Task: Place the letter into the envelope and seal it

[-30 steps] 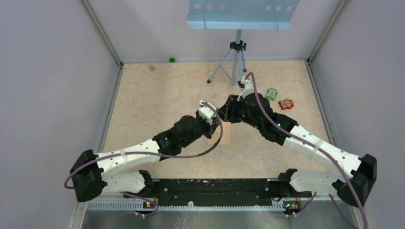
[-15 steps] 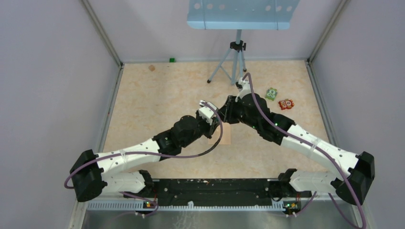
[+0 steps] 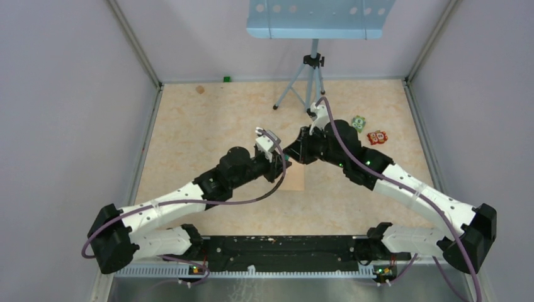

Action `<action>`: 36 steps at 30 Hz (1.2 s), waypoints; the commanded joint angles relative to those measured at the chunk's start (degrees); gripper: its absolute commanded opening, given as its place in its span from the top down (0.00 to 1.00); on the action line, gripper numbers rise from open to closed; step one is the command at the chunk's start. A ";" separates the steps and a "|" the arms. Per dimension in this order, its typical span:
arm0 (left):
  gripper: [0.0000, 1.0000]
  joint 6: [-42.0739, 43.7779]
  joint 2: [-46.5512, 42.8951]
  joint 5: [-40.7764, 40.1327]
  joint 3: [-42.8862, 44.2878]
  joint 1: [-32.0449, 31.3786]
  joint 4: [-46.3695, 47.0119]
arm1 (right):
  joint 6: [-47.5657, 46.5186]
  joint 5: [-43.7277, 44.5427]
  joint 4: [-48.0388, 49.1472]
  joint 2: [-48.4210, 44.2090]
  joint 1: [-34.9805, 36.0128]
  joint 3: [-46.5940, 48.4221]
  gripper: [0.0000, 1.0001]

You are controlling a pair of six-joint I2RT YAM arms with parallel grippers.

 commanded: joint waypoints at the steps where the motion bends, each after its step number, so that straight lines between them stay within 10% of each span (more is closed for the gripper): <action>1: 1.00 -6.64 -4.94 23.63 -1.05 4.86 7.04 | -10.65 -19.53 4.92 -2.79 -2.12 1.51 1.00; 10: 1.00 -19.29 -6.19 45.44 -6.55 13.32 20.61 | -10.39 -39.61 9.79 -5.40 -7.39 -1.55 1.00; 15: 1.00 -12.68 -4.76 37.79 -4.22 13.19 12.48 | -8.92 -29.32 5.09 -5.82 -7.31 0.25 0.50; 18: 1.00 -7.53 -4.22 27.43 -2.64 10.80 6.99 | -4.58 -20.56 3.58 -5.84 -7.31 1.36 0.36; 26: 1.00 3.90 -1.05 -8.65 0.77 -2.31 1.09 | 5.55 -1.97 -0.69 -4.34 -4.34 2.12 0.41; 36: 1.00 5.35 1.61 -14.39 1.80 -4.94 2.51 | 7.39 8.21 -2.61 -0.48 1.17 3.99 0.53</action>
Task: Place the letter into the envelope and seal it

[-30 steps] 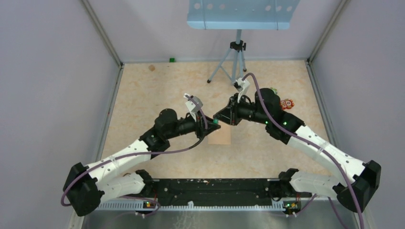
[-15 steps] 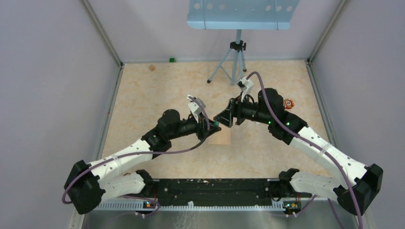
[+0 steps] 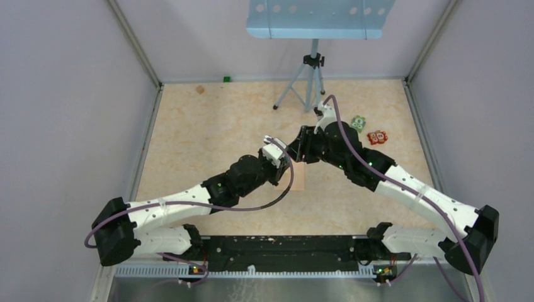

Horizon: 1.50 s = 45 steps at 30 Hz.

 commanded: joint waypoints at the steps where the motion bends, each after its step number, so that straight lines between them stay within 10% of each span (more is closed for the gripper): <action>1: 1.00 1.66 0.29 -4.24 2.91 -0.62 2.05 | 1.70 6.30 -0.78 1.44 1.78 3.85 0.54; 21: 1.00 0.48 0.51 -3.42 2.67 -0.61 3.07 | 2.92 5.81 1.12 3.72 3.22 3.44 0.68; 29: 1.00 -1.30 -0.25 -1.61 2.56 -0.50 2.83 | 1.26 3.55 1.99 4.33 3.18 3.48 0.91; 45: 1.00 -24.26 -6.00 59.84 -6.21 17.88 23.35 | -17.72 -43.67 9.81 -1.42 -6.41 0.39 1.00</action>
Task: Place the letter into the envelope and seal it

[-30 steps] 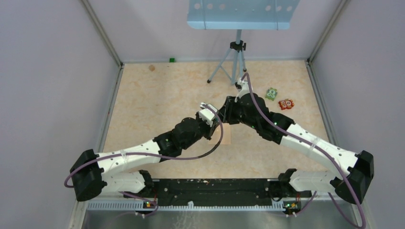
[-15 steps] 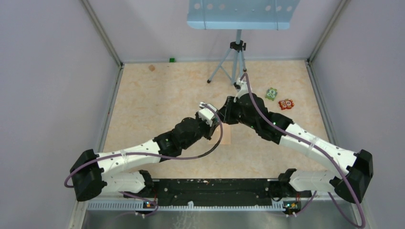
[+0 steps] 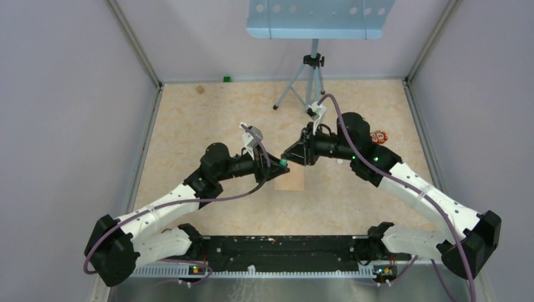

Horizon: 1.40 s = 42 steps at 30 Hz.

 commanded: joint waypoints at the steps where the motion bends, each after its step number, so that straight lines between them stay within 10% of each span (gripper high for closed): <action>1: 1.00 -10.52 0.41 19.69 -2.18 1.79 15.49 | -3.43 -18.07 4.61 -1.98 -1.37 -0.32 1.00; 5: 1.00 -10.46 1.14 18.73 -2.11 2.08 14.59 | -3.71 -19.38 3.19 -1.63 -1.41 0.18 0.98; 11: 1.00 -3.55 2.96 9.56 0.40 2.07 4.22 | -2.28 -7.80 -1.02 -2.58 -1.41 2.03 0.51; 15: 1.00 1.72 4.02 -0.80 1.43 1.06 -1.73 | 2.84 2.91 -1.97 -2.81 -1.31 2.74 0.39; 30: 1.00 11.41 5.57 -30.39 3.35 -10.10 -7.17 | 9.85 26.11 -8.65 1.73 6.20 5.10 0.53; 42: 1.00 12.56 6.10 -36.11 3.87 -12.50 -5.82 | 17.01 37.37 -9.06 4.04 10.36 4.91 0.61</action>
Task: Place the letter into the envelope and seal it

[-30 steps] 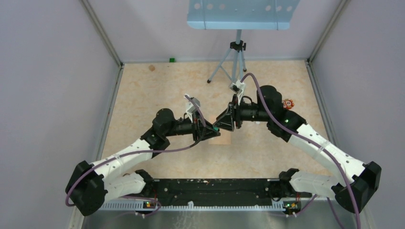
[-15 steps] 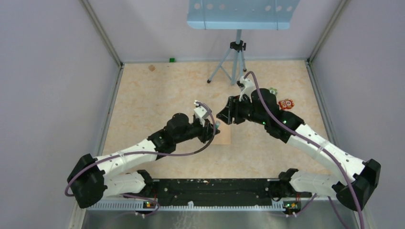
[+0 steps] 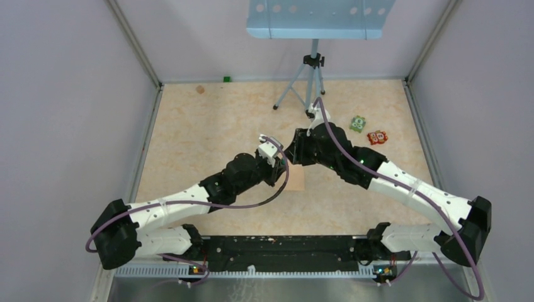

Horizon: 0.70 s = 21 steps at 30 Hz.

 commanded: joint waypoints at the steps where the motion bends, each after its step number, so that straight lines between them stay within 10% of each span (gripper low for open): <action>1: 1.00 1.05 0.32 -2.21 2.38 -0.54 2.39 | 3.32 4.01 2.69 0.51 1.61 1.61 0.61; 21: 1.00 0.47 0.18 -1.59 2.19 -0.72 3.80 | 5.93 4.96 5.05 3.96 2.77 0.75 0.65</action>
